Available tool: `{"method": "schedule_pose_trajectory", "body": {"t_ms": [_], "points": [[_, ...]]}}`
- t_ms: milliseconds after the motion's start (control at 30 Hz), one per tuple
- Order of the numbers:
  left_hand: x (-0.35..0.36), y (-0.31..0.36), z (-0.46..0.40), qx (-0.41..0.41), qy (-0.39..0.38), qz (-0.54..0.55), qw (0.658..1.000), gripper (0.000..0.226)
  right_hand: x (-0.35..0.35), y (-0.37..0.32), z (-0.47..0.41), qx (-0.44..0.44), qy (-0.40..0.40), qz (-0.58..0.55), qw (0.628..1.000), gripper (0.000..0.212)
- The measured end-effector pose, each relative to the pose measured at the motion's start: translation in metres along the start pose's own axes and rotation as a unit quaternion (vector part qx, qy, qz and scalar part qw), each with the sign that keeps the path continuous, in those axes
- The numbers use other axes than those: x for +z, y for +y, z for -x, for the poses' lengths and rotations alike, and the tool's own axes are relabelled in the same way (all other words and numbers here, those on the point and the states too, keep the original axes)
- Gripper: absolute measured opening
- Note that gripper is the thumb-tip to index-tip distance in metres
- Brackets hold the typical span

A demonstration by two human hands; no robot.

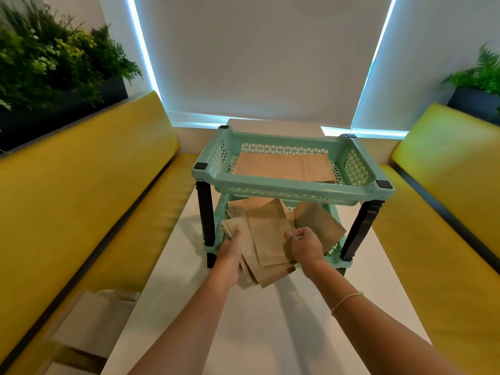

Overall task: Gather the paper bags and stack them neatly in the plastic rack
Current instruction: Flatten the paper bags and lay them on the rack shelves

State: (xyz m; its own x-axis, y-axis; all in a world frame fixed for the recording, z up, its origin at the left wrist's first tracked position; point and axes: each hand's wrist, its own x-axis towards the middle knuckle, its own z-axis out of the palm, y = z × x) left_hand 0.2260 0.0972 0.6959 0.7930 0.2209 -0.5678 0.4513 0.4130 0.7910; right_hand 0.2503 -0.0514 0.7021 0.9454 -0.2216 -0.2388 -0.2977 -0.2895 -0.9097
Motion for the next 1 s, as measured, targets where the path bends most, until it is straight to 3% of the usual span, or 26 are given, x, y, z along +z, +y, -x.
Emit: {"method": "schedule_pose_trajectory", "body": {"t_ms": [133,667,867,1000], "points": [[-0.002,-0.005,-0.001,0.045,0.042,-0.088,0.994,0.047,-0.006,0.0,0.002,-0.016,0.014,0.024,0.999,0.017],[-0.004,-0.006,0.001,0.069,0.031,-0.062,0.995,0.045,-0.015,0.002,0.003,-0.011,-0.062,0.019,0.998,0.019],[-0.004,-0.006,0.003,0.06,0.034,-0.082,0.994,0.064,-0.011,0.001,0.006,-0.017,-0.045,-0.006,0.999,0.015],[-0.004,-0.007,0.002,0.072,0.044,-0.065,0.994,0.06,-0.013,-0.001,0.004,-0.03,-0.004,0.014,0.999,0.018]]}}
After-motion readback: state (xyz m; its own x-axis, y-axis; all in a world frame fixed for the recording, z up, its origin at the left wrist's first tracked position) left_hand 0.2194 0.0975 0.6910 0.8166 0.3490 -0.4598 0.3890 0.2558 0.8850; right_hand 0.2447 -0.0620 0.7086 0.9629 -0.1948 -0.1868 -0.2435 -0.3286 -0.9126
